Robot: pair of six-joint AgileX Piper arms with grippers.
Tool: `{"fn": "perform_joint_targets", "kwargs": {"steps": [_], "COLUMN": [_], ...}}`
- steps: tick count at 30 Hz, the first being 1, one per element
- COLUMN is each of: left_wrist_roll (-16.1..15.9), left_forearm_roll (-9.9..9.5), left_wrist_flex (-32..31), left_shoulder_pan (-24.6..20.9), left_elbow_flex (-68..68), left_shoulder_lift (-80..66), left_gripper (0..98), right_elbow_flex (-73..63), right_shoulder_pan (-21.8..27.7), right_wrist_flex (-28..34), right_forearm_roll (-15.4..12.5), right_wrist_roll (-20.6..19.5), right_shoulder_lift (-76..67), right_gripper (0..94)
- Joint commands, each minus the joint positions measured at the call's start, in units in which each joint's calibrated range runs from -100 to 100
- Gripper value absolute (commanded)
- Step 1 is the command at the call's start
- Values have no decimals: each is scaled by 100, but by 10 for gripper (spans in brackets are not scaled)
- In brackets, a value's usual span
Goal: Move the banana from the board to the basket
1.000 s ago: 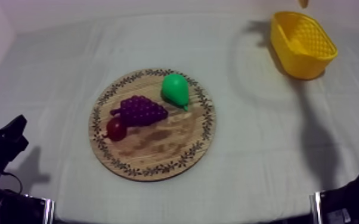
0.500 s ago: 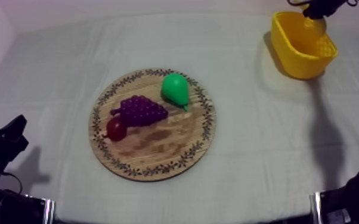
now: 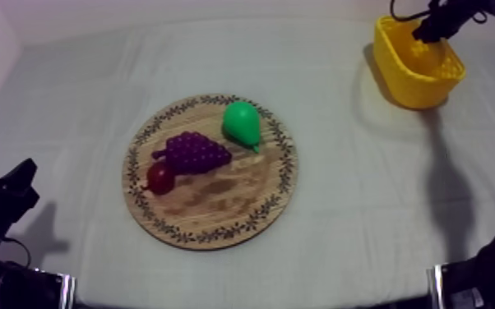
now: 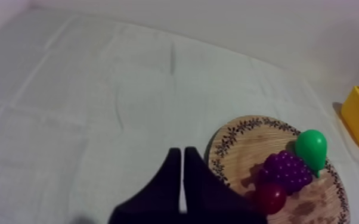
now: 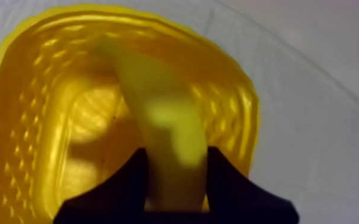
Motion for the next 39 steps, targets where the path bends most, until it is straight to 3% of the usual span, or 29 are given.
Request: {"fn": "perform_joint_targets", "kwargs": {"steps": [1, 9, 13, 17, 26, 33, 39], "left_wrist_roll": [0, 0, 0, 0, 0, 0, 0], "left_forearm_roll": [-1, -1, -1, -1, -1, -1, -1], "left_wrist_flex": [0, 0, 0, 0, 0, 0, 0], "left_shoulder_pan": [1, 1, 1, 1, -6, -6, -6], "left_elbow_flex": [-3, -3, -3, -3, -3, -3, -3], "left_shoulder_lift": [0, 0, 0, 0, 0, 0, 0], "left_gripper": [1, 1, 1, 1, 1, 1, 1], "right_elbow_flex": [-41, -57, 14, 200, 1306, 3170, 4728], "right_shoulder_pan": [23, 55, 51, 55, 131, -108, -192], "right_wrist_flex": [28, -22, -46, -73, -236, -936, -1324], "right_forearm_roll": [-48, -97, -73, -66, -201, 397, -81], "right_wrist_roll": [3, 13, -155, -263, -283, -1213, -929], "right_shoulder_lift": [2, -92, -221, -461, -1634, -2924, -4310], "right_gripper": [351, 390, 119, 35, 10, 8, 22]}}
